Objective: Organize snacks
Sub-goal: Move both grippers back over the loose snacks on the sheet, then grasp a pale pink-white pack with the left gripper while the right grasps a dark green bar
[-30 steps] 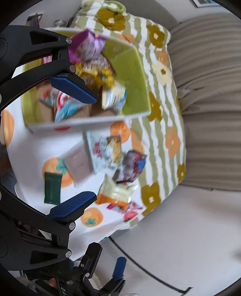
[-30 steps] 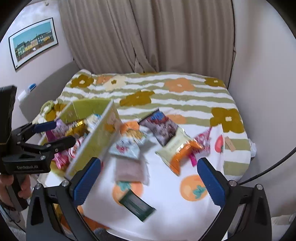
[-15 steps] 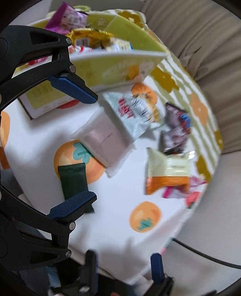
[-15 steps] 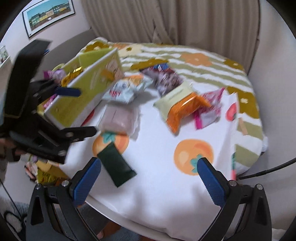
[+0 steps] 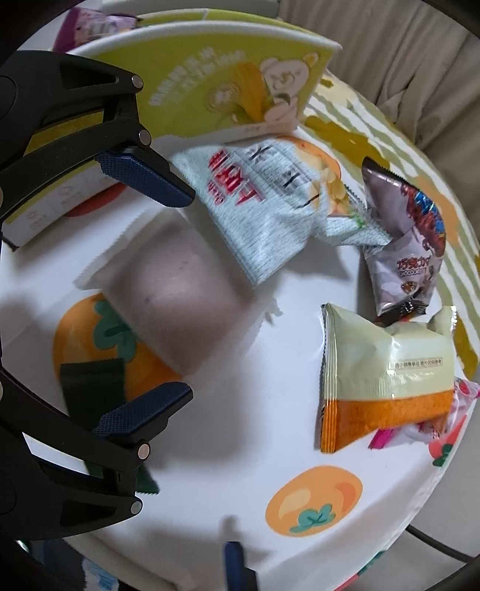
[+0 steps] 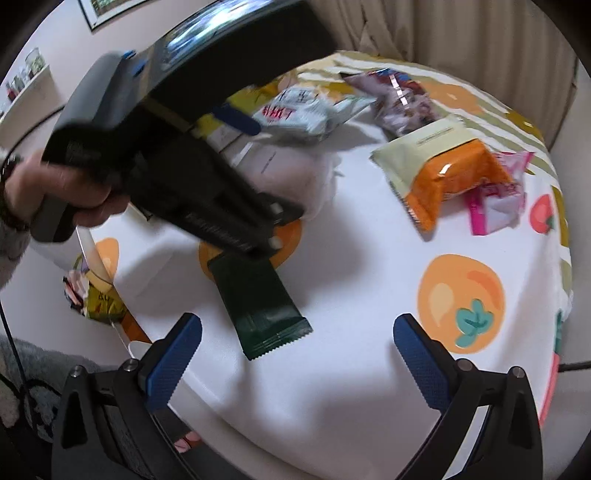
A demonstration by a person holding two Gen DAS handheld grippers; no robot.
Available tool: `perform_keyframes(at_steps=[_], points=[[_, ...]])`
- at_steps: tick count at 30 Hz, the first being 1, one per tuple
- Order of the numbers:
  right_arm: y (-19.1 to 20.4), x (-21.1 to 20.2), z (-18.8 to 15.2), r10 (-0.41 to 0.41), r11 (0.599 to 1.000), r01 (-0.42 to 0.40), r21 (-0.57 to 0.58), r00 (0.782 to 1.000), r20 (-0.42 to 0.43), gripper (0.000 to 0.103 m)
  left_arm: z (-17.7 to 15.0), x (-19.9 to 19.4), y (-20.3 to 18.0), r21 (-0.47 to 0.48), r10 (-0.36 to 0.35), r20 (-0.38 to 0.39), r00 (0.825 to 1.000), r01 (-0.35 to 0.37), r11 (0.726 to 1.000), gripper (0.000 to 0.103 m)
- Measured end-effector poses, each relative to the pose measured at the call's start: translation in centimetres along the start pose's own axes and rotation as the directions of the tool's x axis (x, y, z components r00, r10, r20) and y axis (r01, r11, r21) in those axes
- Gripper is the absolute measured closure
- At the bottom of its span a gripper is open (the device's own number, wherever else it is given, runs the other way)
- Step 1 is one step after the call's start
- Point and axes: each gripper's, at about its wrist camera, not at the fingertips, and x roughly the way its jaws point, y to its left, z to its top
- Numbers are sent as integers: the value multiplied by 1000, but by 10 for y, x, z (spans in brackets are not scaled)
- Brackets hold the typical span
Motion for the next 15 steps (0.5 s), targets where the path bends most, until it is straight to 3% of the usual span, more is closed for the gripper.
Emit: perform_keyframes(at_steps=[10,15], points=[[15,30,9,45,993,-50,-105,997,-56,0,24,16,1,97,-92,-87,992,100,990,8],[22,39,11,51,988,-60,-144,996,-67,0,24,22,-3,202,-53,-178,983,89,975,8]])
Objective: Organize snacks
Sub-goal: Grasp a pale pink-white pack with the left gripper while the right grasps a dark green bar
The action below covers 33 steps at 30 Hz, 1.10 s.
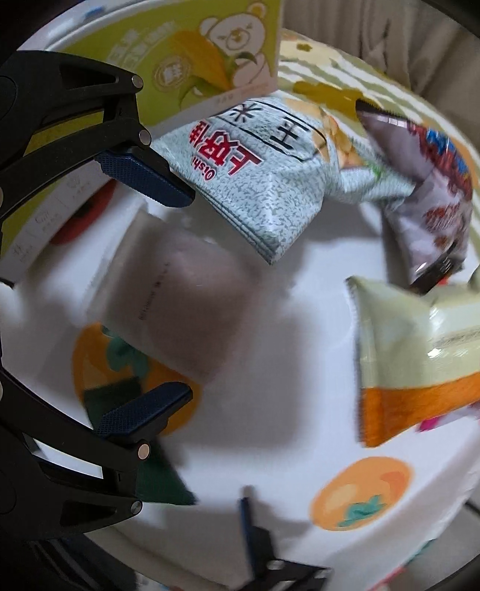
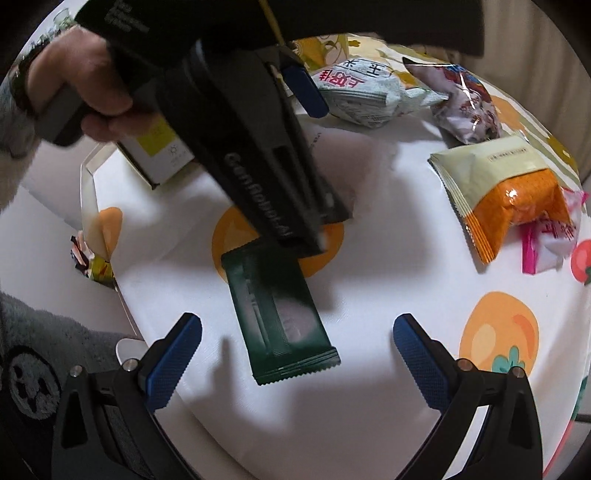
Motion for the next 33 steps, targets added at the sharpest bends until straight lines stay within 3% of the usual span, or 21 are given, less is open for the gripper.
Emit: perform_keyframes(at_steps=[6,11,13,15,22,27,33], points=[[3,7,6,7,1000,-7,-5,1000,-5,0,3,3,-8,69,49,-31,998,-47,996,8],[11,10,8,4,999,-4,-41,1000,8,0,5,5,-6,54,-13,-45,999,16,998,32],[17,13,11,0,998,0,-61,1000,6,5,6,5,-6,51,-16,-43,999,18,999,32],[22,18,14,3,997,-3,-80,1000,-2,17,6,4,-5,48,-12,-36,999,14,999,34],[42,35,16,-30,991,28,-134,999,-14,32,-10,-2,-19,23,-6,-20,1000,7,1000,35],[51,36,15,-63,984,62,-166,998,0,61,-18,-4,-19,12,-3,-10,1000,3,1000,36],[47,33,10,-76,987,77,-143,997,10,63,-26,-7,-18,-5,-17,1,1000,17,1000,37]])
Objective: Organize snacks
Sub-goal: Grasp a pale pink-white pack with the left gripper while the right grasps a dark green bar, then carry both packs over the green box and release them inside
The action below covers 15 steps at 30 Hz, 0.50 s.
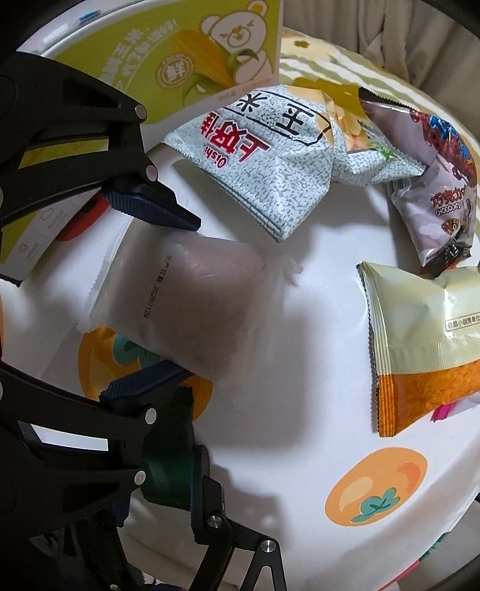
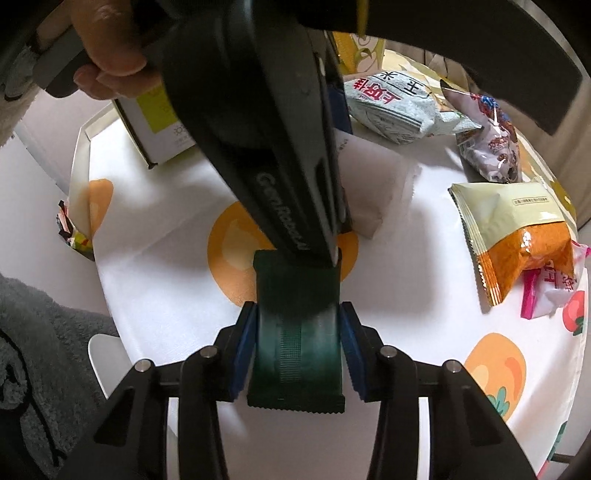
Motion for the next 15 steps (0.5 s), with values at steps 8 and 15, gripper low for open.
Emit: perform_keyframes(at_steps=[8,15], points=[[0,-14,-7,-31,999,31,19,1000,-4,63,-11,-16,-10,-39,-39,32,999,40,998,38],[1,-39,-17,-79,997,79,27,997,-3,63,-17,-56,-12,-78,-42,113,993,51,996,38]])
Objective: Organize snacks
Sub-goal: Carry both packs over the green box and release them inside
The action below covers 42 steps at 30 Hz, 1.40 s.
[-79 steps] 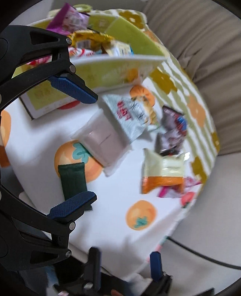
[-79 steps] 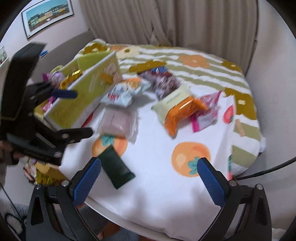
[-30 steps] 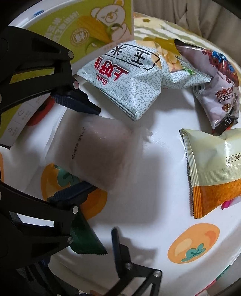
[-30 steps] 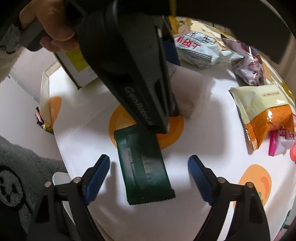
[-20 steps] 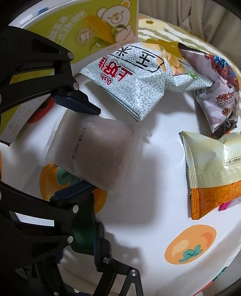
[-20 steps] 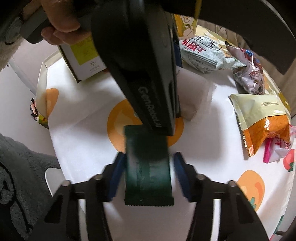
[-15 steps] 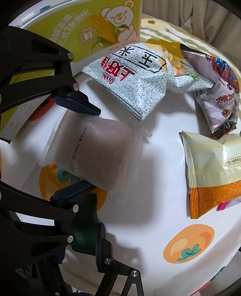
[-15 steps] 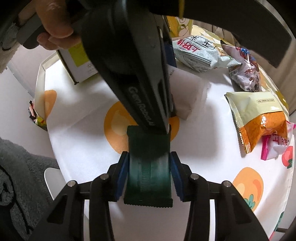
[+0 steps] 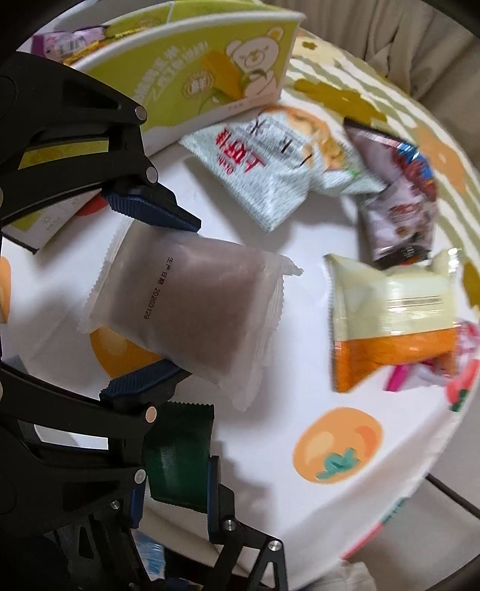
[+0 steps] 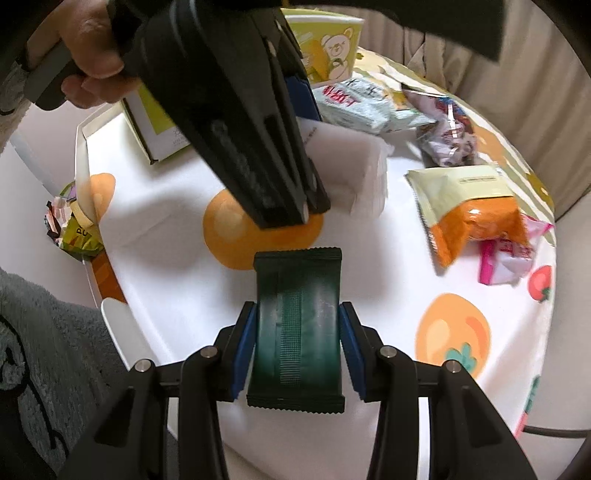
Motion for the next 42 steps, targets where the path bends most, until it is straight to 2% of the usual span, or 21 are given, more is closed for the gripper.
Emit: perform_keyframes(at_steps=[5,11,15,21,26,28,33,38,40,42], points=[[-15,-20,8,-19,999,18,43,1000,22,63,-1,-39,7,-67,-15,81,997,20,998,39],[-41,-54,24,-39,994,31,107,996,74,63,-6,-94,31,-174,-7,193,981,41,984,39],[-49,-87,32,-58,988,38,149,990,132,63,-19,-130,60,-262,24,264,964,48,964,39],[-55,-126,80,-74,986,37,160,970,230,63,-55,-168,112,-397,107,319,942,30,917,39],[-42,-133,131,-18,987,-30,156,954,300,63,-97,-178,156,-483,182,308,934,-11,875,39],[-35,-130,146,2,986,-54,157,949,314,63,-117,-178,175,-511,188,304,934,-6,860,39],[-10,-111,190,45,982,-102,161,946,322,63,-156,-164,201,-538,219,278,935,-37,842,38],[9,-85,217,70,966,-141,216,950,306,63,-191,-145,217,-543,196,280,940,-14,840,38],[15,-75,224,75,958,-150,245,953,293,63,-200,-132,224,-541,152,289,945,30,841,38],[20,-68,229,66,952,-144,269,958,278,63,-209,-128,227,-527,116,326,938,79,846,34]])
